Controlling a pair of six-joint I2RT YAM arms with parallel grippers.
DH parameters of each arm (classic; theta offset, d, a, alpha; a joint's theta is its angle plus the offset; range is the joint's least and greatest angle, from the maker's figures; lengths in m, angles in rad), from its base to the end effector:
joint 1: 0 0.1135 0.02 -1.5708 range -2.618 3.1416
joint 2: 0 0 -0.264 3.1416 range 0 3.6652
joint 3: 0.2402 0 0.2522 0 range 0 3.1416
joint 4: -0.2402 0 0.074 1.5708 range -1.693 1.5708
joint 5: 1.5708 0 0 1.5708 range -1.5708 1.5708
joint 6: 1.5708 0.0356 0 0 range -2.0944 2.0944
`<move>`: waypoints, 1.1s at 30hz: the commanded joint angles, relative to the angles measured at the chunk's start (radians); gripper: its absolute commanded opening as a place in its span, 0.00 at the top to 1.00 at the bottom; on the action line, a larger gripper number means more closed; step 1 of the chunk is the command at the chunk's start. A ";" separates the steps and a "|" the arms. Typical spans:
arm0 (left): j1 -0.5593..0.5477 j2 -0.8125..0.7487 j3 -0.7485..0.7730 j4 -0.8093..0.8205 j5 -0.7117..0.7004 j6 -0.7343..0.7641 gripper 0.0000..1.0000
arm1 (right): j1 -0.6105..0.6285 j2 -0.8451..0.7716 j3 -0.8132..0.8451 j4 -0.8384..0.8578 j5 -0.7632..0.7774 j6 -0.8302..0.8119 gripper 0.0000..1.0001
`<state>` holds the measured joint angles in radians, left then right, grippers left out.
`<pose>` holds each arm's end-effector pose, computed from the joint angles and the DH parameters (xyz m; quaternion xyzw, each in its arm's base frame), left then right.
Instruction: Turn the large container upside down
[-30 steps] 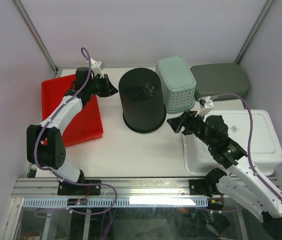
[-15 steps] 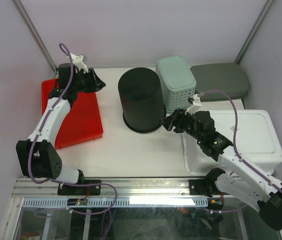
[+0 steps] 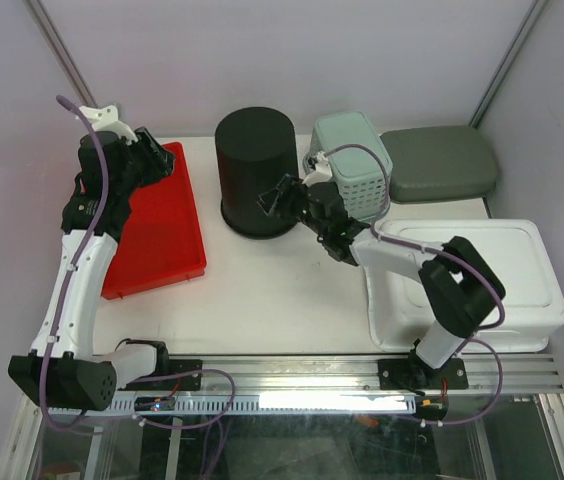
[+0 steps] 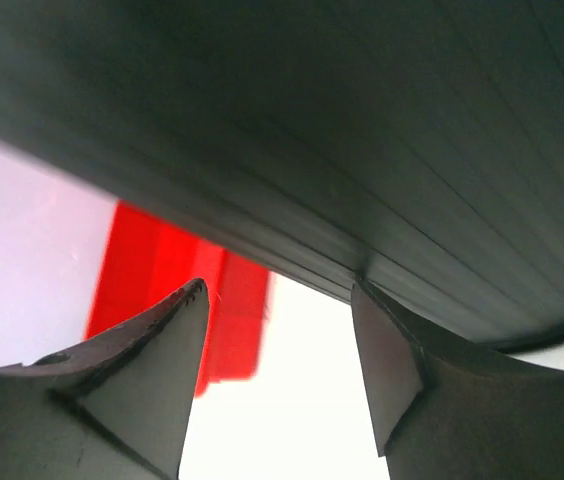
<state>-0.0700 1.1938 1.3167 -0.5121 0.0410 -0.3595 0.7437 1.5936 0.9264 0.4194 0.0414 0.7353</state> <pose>0.2592 -0.0196 0.4070 -0.1085 0.8233 -0.1353 0.5405 0.2673 0.2439 0.2461 0.0094 0.7889 0.4018 0.4648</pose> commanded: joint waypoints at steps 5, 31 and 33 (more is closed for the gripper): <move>0.013 -0.080 0.036 -0.031 -0.176 -0.008 0.52 | 0.006 -0.005 0.061 0.157 0.102 0.012 0.37; 0.024 -0.007 -0.072 -0.150 -0.145 -0.088 0.40 | 0.012 0.370 0.543 -0.015 0.150 -0.046 0.35; 0.025 -0.003 -0.080 -0.150 -0.140 -0.096 0.39 | -0.019 0.363 0.554 -0.044 0.087 -0.033 0.35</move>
<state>-0.0570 1.1931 1.2457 -0.6647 -0.1032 -0.4255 0.7715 1.9736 1.3830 0.4072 0.1734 0.7059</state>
